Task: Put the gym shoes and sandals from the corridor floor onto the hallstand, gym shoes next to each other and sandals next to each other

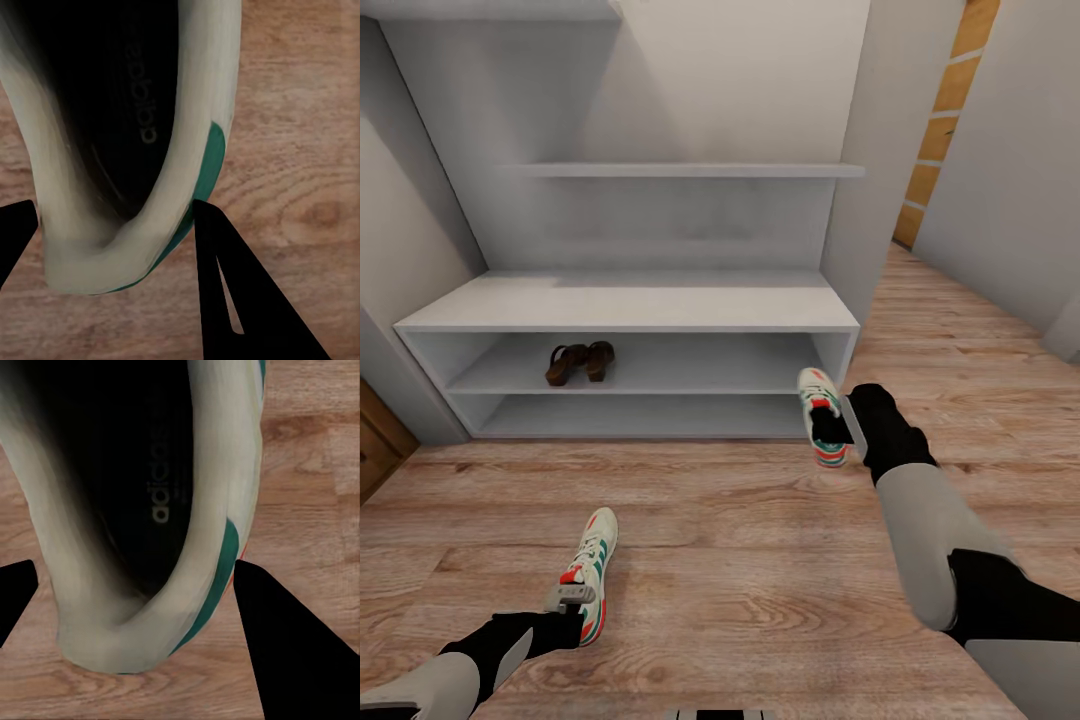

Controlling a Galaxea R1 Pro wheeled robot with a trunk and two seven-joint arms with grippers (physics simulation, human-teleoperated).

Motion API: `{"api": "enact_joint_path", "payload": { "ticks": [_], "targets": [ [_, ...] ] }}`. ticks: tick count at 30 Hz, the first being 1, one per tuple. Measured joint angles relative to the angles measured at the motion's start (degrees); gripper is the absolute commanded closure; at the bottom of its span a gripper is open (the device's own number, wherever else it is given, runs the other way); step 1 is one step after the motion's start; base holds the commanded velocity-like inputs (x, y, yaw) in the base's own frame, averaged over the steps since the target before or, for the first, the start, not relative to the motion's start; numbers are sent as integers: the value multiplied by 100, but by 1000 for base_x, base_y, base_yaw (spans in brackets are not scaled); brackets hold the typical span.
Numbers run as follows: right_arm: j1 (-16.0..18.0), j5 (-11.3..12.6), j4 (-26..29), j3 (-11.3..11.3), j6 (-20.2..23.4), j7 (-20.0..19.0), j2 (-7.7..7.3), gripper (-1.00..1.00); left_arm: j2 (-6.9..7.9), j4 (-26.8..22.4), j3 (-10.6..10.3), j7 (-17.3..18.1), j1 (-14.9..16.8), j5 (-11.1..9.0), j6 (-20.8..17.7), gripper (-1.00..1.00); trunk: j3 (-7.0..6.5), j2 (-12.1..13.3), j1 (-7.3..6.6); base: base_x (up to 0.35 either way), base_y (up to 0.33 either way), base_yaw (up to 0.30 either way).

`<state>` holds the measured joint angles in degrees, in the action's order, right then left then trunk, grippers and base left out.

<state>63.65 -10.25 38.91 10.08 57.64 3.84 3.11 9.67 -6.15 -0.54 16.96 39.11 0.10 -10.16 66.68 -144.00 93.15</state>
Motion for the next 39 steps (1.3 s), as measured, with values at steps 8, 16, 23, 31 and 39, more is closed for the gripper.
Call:
{"api": "enact_joint_path", "payload": {
  "ticks": [8,16,23,31,39],
  "targets": [
    [-1,58,-18,-4,-3,-86,147,100,0,0,0,0,0,0,0,100,0,0,0,0,0,0],
    [-2,97,-176,-5,-5,-411,164,100,1,0,-3,2,-1,1,0,100,0,0,0,187,0,0],
    [-2,97,-275,-5,-7,-448,164,100,4,0,-1,2,-1,1,0,100,0,0,0,161,36,0],
    [-2,95,-286,-5,-9,-457,167,100,8,0,2,2,-1,0,0,100,0,0,0,92,49,0],
    [-2,102,-287,-5,-14,-476,171,100,8,0,-1,2,-1,0,5,100,0,0,0,113,114,0]
  ]
}}
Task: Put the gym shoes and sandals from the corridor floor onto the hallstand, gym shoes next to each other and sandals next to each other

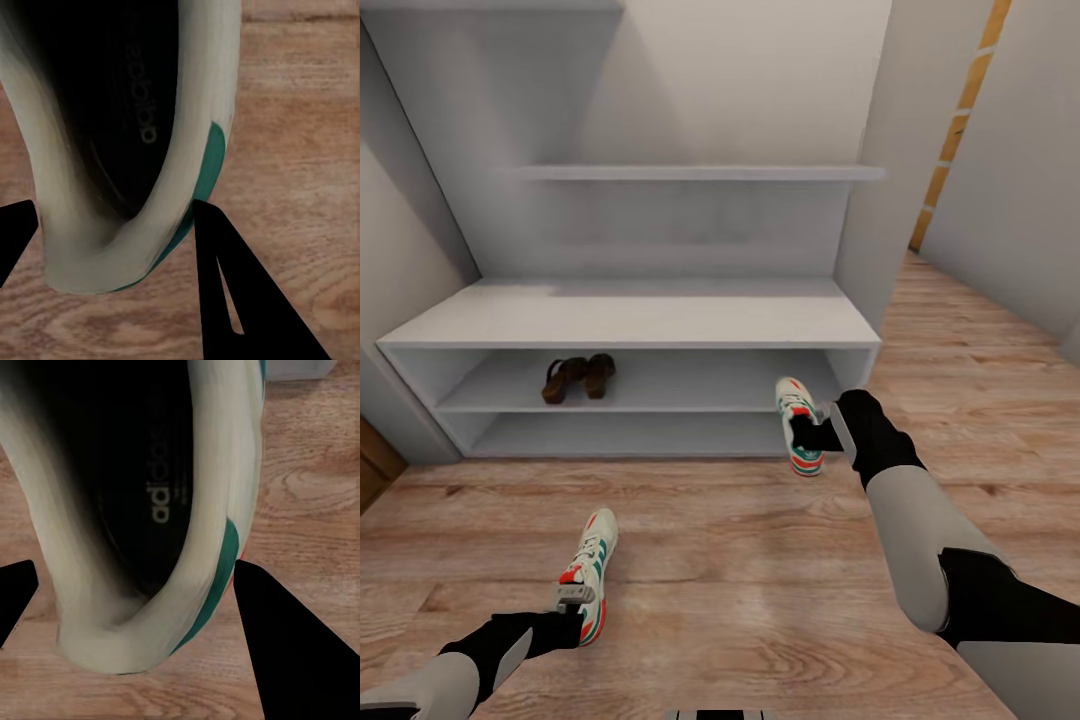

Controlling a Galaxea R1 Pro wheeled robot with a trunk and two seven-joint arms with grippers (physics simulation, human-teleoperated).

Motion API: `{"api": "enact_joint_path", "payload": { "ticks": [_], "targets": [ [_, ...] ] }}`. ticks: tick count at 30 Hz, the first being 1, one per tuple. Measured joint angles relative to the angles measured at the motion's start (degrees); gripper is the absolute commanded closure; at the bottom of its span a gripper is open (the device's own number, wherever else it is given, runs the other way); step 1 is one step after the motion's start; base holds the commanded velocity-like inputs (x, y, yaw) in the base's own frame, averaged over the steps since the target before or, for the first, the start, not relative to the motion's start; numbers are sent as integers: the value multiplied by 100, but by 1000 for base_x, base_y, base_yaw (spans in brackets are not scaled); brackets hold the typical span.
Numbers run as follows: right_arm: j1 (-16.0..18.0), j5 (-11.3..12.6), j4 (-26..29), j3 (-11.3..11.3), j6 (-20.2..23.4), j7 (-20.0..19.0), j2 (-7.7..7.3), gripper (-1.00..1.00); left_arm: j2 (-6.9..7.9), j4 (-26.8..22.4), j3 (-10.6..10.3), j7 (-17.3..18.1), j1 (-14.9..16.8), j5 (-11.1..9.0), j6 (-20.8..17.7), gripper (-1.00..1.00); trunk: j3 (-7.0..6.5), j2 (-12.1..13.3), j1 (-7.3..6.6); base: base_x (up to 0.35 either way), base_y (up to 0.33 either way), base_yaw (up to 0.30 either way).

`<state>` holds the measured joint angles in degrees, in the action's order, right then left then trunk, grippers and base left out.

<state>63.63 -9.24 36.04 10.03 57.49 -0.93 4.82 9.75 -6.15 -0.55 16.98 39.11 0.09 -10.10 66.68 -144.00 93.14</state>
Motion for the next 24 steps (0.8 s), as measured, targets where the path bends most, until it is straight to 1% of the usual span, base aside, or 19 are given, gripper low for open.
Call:
{"api": "enact_joint_path", "payload": {
  "ticks": [11,24],
  "targets": [
    [0,3,0,0,-1,-66,1,100,1,0,-1,0,0,0,3,100,0,0,0,136,143,0],
    [0,-2,-2,0,-1,-67,-7,100,1,0,0,-15,0,6,36,100,0,0,0,146,46,0]
  ]
}}
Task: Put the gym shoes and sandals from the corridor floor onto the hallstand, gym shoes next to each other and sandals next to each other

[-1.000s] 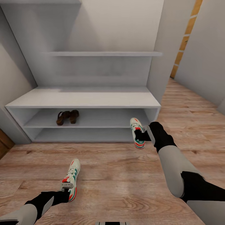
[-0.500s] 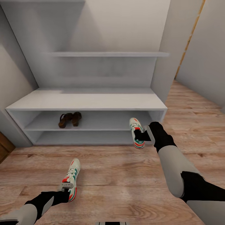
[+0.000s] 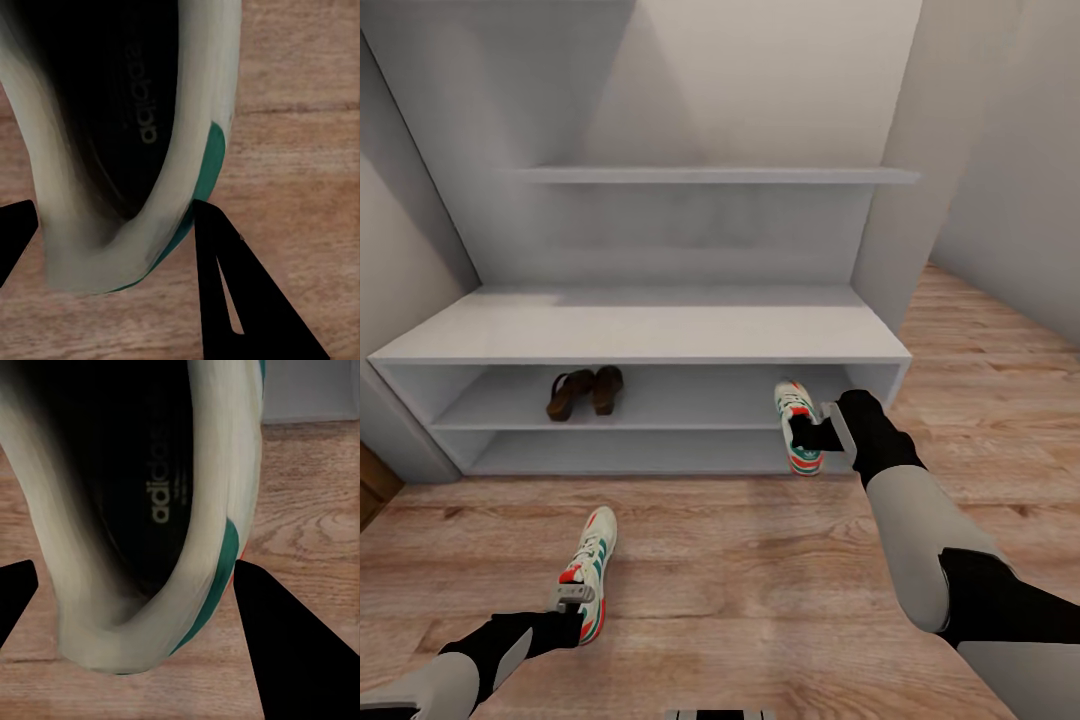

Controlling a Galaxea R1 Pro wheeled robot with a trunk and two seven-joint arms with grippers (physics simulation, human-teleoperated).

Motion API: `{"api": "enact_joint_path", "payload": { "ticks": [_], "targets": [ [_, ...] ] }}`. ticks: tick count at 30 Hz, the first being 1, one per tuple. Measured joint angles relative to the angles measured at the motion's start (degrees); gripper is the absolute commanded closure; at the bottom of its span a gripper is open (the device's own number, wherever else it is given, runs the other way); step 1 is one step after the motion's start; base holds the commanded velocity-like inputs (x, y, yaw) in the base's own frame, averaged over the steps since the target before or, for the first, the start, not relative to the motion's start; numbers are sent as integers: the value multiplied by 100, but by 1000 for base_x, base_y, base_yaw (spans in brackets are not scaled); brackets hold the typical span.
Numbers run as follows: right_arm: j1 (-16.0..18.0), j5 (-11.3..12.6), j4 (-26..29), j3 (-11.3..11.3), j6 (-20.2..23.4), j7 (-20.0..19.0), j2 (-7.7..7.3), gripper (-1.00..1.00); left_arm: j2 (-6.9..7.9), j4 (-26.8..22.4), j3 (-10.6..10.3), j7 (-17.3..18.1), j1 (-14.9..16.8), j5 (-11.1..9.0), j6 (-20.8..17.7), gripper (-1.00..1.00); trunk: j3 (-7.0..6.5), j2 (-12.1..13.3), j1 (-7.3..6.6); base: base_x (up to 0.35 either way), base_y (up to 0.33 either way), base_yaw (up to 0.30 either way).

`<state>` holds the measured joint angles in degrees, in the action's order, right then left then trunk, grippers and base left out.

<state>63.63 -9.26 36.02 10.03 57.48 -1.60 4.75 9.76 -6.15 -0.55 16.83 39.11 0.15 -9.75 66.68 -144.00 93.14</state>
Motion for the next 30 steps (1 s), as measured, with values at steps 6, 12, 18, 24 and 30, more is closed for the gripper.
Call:
{"api": "enact_joint_path", "payload": {
  "ticks": [6,12,18,24,30],
  "targets": [
    [0,-6,-9,4,0,4,-7,100,0,0,-1,-2,0,-3,-3,100,0,0,0,182,4,0],
    [0,-9,-103,7,0,6,-15,100,0,6,0,-4,0,3,-5,100,0,0,0,44,1,0],
    [0,-10,-201,5,0,6,-17,100,-6,39,3,-10,0,12,-5,100,0,0,0,9,0,0],
    [0,-11,-232,1,-1,6,-16,100,37,322,-1,-5,0,41,-5,100,0,0,0,1,0,0],
    [0,-11,-235,7,-1,6,-18,100,75,373,-1,-1,0,212,-10,100,0,0,0,0,0,0]
  ]
}}
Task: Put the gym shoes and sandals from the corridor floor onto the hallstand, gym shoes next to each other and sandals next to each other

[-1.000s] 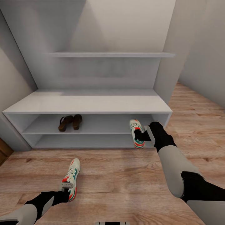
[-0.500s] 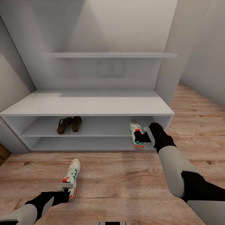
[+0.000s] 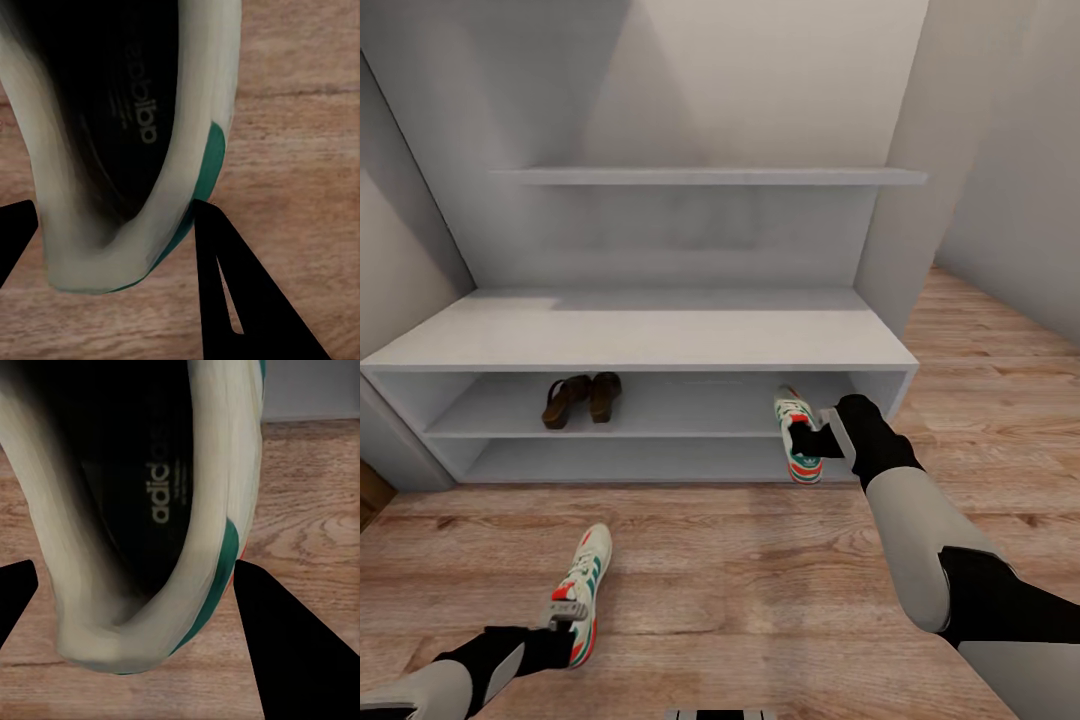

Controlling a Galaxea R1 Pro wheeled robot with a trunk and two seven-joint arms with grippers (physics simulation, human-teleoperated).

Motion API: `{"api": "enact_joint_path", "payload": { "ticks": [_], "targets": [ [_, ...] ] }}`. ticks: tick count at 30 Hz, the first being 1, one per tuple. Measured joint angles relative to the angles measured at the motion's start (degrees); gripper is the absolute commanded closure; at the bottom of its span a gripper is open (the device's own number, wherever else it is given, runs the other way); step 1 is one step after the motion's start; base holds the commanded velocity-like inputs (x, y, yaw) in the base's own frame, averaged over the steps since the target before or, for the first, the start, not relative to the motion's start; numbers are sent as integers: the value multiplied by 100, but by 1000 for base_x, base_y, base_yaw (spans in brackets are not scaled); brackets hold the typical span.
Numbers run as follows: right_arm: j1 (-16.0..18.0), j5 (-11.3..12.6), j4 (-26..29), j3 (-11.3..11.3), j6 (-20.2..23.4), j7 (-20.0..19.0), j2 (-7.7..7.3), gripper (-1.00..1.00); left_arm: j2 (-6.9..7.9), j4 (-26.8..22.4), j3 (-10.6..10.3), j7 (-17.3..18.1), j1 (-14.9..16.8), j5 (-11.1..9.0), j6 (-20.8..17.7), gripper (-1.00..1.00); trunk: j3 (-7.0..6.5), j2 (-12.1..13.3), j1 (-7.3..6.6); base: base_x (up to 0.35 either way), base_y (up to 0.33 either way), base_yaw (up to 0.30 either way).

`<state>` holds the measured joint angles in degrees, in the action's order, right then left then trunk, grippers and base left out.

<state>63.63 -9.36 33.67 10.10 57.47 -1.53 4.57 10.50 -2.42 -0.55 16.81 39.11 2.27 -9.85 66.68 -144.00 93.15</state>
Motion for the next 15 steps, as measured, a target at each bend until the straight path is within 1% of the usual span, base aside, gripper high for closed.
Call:
{"api": "enact_joint_path", "payload": {
  "ticks": [3,5,8,9,11,12,13,14,15],
  "targets": [
    [0,0,0,1,-1,0,0,100,10,5,1,8,0,71,-9,100,0,0,0,0,0,0],
    [0,0,-1,-1,-1,0,0,100,46,5,3,16,0,108,-15,100,0,0,0,0,0,0],
    [0,0,-1,-4,-2,0,0,100,149,3,5,21,0,133,-20,100,0,0,0,0,0,0],
    [0,-1,-1,-5,-1,0,0,100,236,-3,12,17,1,147,-23,100,0,0,0,0,0,0],
    [0,0,-1,-6,0,0,0,100,352,-10,8,12,1,145,-26,100,0,0,0,0,0,0],
    [0,-2,-1,-6,1,0,0,100,445,-18,18,-61,1,156,-22,100,0,0,0,0,0,0],
    [0,1,-1,-6,-1,0,0,100,486,-20,10,-140,1,148,-20,100,0,0,0,0,0,0],
    [0,-4,-1,-6,-2,0,0,100,541,-31,34,-630,1,170,-7,100,0,0,0,0,0,0],
    [0,2,-1,-6,-1,0,0,100,553,-30,12,-927,1,150,-2,100,0,0,0,0,0,0]
  ]
}}
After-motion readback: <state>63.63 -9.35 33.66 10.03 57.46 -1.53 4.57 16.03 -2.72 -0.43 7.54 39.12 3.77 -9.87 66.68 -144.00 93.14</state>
